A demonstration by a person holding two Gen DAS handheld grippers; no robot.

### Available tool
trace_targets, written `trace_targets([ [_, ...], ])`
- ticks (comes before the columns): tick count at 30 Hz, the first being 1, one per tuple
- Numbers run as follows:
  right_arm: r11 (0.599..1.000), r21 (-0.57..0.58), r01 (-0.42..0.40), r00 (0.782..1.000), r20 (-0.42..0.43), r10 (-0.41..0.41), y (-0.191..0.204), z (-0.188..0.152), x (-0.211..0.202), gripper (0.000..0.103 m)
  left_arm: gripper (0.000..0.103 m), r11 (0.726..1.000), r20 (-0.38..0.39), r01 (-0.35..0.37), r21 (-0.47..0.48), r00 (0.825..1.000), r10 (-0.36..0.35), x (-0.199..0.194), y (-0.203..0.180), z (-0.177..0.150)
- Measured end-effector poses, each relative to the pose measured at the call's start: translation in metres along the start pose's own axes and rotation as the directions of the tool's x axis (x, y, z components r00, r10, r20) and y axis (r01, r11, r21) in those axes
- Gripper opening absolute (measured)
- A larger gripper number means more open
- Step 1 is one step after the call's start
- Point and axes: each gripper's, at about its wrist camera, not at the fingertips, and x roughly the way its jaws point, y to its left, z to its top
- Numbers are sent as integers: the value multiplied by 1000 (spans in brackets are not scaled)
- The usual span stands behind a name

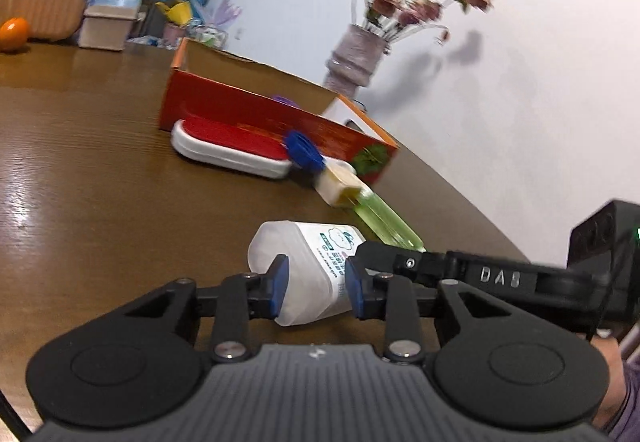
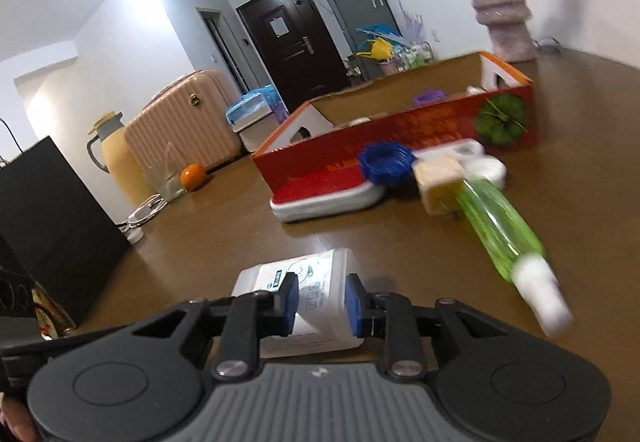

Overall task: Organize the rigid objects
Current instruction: 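Lift and carry the white bottle with both grippers over the box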

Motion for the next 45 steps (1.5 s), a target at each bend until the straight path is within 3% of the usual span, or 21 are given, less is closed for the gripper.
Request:
trace_targets([
  [10,998,44,-34,999,2,34,-13,-4,-5,28,32,997,-29,-7,-71,1000,5,12,6,4],
  [11,999,44,-32,999,5,32,-13,-4,-6,28,26,998,-13,-15,-61,1000,15,10,3,5],
  [14,999,37,-16,999,33,15,-11,-3,-9,28,25,999,39,1,-33,999,0,4,-6,13],
  [18,998,40,-56,995,86,53,-13,13,-13,28,25,999,114,15,42,993,-20,1,-16,37],
  [28,997,-46,-63,979,190,71,-10,102,5,27,25,991,184,34,128,981,-58,43,-18,130],
  [34,993,-116,-32,974,220,57,-15,173,45,27,26,974,192,-36,224,981,-8,86,-25,193],
  [40,991,-136,-16,984,173,39,-29,248,104,27,25,985,142,-53,165,989,29,147,3,248],
  [45,988,-153,2,995,95,12,-47,280,167,27,25,993,44,-94,76,995,91,200,41,274],
])
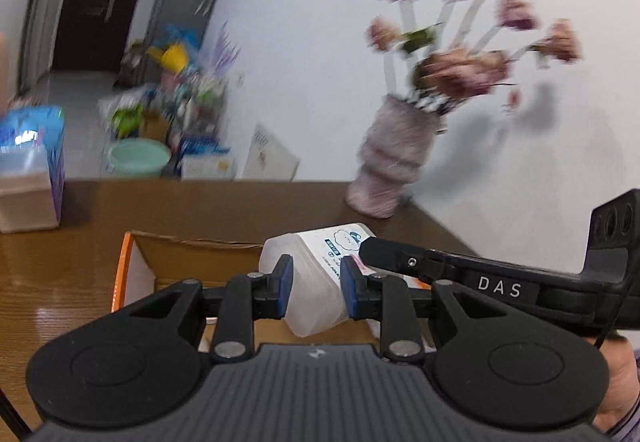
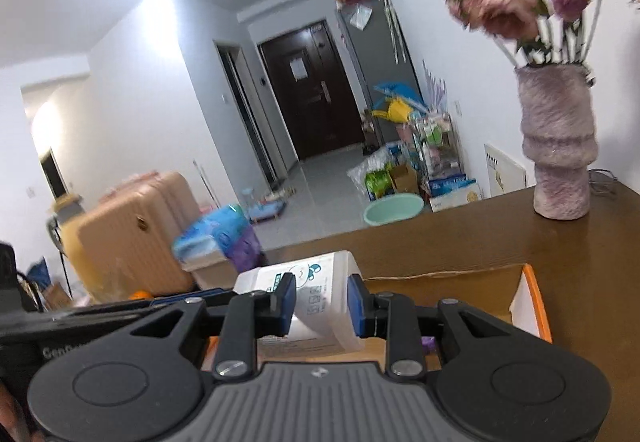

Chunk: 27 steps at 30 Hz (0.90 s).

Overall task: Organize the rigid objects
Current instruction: 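Lift and carry the white bottle with both grippers over the box, then lower the white bottle into the box and open both grippers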

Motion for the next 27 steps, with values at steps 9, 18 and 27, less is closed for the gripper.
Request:
trace_targets([
  [9,992,125,11,984,-180,12,-44,-9,95,27,25,991,-142,-107,-80,985,95,85,44,8],
  [18,994,65,85,969,-237,-68,-53,-16,101,27,26,989,-232,-123,-81,968,101,119,42,-7],
  [27,991,-4,133,952,-279,-128,-40,-13,94,28,50,986,-203,-164,-21,967,156,91,33,1],
])
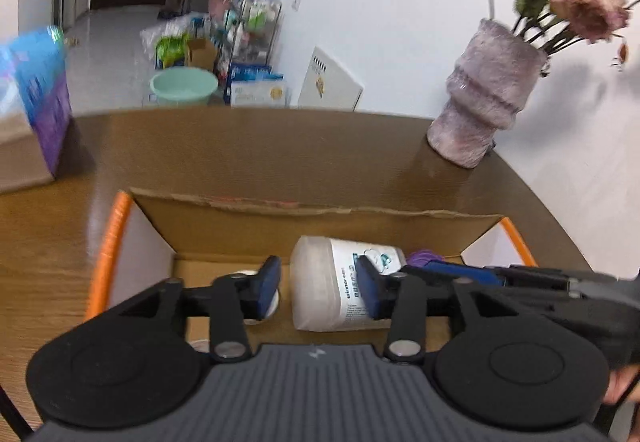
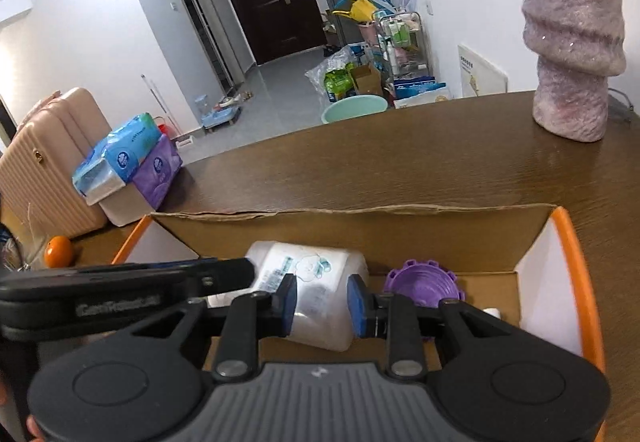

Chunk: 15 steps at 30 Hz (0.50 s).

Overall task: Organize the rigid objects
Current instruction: 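Lower the white bottle into the box and open both grippers, then withdraw both grippers from the box back over the table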

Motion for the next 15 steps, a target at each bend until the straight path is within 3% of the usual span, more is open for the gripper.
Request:
trace_targets([
  [2,1000,-10,17,1000,19,-16,3,3,-16,28,52,999,21,-24,37,1000,24,-22,-4,1],
  [6,998,-32,45,997,60,-43,14,8,-58,29,68,993,88,-81,91,993,73,-68,-12,-1],
  [10,994,-73,81,992,101,-74,30,6,-110,33,73,987,128,-101,128,988,85,-114,-21,-4],
  [15,989,-103,110,984,152,-93,48,-6,-171,46,87,980,208,-132,146,973,100,-178,-32,-18],
])
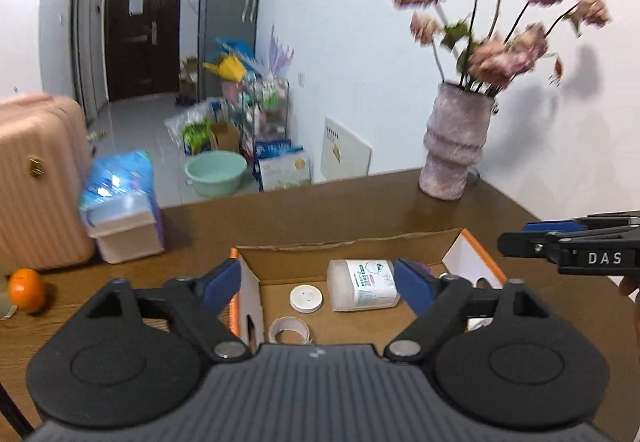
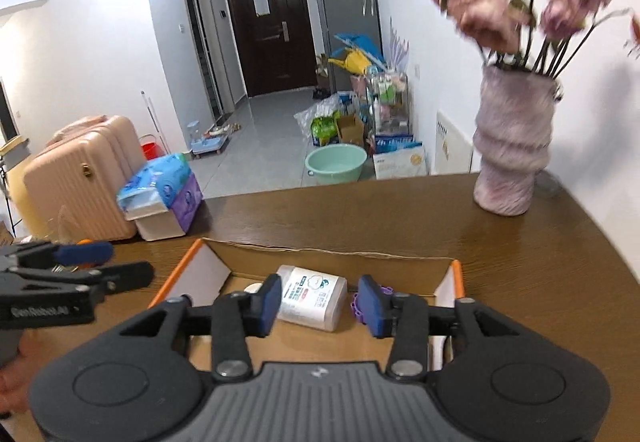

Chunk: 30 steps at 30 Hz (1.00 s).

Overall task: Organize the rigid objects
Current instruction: 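Withdraw both grippers from the box back over the table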

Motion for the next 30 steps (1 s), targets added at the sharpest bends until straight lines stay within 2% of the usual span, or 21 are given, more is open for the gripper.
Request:
trace_targets([
  [2,1000,-7,15,999,33,-15,5,-3,-25,49,89,1000,26,-14,18,1000,13,-23,-3,-4],
  [4,1000,-15,27,997,69,-26,8,-9,-48,54,97,999,72,-35,34,997,33,-47,-9,-11],
  [6,999,-31,37,993,114,-33,11,-17,-68,63,99,997,120,-61,54,991,54,-64,-14,-18],
  [10,994,-81,71,985,165,-56,22,-40,-97,65,100,995,179,-73,67,982,60,-97,-20,-33],
  [15,987,-126,96,967,245,-63,34,-76,-117,68,103,991,321,-110,79,944,79,-128,-28,-57],
  [21,983,-144,111,944,325,-59,46,-111,-137,72,103,991,394,-91,96,918,46,-157,-36,-86],
  [25,984,-132,117,920,388,-57,54,-128,-150,76,103,990,436,-105,91,898,56,-171,-39,-108],
  [30,990,-114,78,905,424,-22,66,-153,-170,84,103,989,458,-112,97,887,56,-192,-36,-137],
])
